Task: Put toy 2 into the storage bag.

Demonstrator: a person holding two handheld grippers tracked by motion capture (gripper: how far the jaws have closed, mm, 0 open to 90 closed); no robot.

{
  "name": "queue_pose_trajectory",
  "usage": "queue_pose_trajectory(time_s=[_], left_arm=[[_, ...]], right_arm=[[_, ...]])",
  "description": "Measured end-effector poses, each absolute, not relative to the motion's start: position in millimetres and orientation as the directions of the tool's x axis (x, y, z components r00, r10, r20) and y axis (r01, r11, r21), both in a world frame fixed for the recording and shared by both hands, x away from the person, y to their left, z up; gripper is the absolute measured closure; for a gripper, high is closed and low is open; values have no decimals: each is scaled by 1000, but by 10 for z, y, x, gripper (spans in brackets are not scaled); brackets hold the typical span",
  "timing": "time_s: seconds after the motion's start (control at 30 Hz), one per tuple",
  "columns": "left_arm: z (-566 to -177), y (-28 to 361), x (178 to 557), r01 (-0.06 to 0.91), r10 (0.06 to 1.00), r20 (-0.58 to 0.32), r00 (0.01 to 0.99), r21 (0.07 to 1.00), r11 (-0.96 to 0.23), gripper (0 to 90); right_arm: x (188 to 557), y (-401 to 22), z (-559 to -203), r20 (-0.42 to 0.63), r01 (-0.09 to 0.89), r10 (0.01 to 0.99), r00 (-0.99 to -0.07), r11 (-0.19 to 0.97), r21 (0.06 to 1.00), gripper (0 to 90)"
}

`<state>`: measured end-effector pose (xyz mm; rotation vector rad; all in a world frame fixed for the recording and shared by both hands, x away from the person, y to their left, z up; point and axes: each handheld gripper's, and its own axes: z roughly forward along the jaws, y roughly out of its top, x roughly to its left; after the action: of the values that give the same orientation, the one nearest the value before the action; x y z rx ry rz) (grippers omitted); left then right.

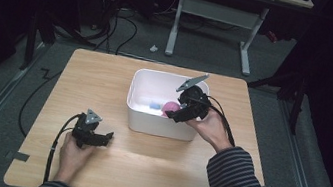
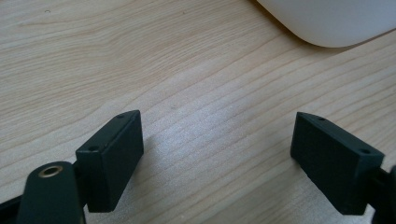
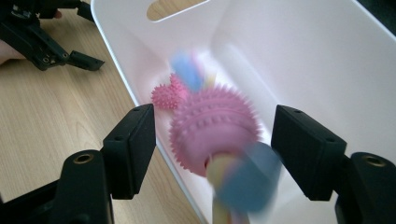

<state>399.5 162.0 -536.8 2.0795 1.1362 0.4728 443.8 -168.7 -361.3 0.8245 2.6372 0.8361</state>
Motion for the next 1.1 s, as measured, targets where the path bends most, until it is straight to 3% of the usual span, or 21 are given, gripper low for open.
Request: queue_pose_trajectory(time_s=[0.3,0.57,1.1], left_arm=[[-5368,1620,3995,578,838,-17,546,732,-361,177],[-5368,1617,3994,578,839,-16,544,732,-361,176],[-5368,1616,3994,577,839,-14,544,732,-362,174]], right_arm=[[4287,-1892,-3509,-79,432,627,-775,616,659,319],[4010,-2252,-3434,-92,463,719,-688,534,708,342],[3554,-2941,-3484,-26,502,820,-572,375,780,358]])
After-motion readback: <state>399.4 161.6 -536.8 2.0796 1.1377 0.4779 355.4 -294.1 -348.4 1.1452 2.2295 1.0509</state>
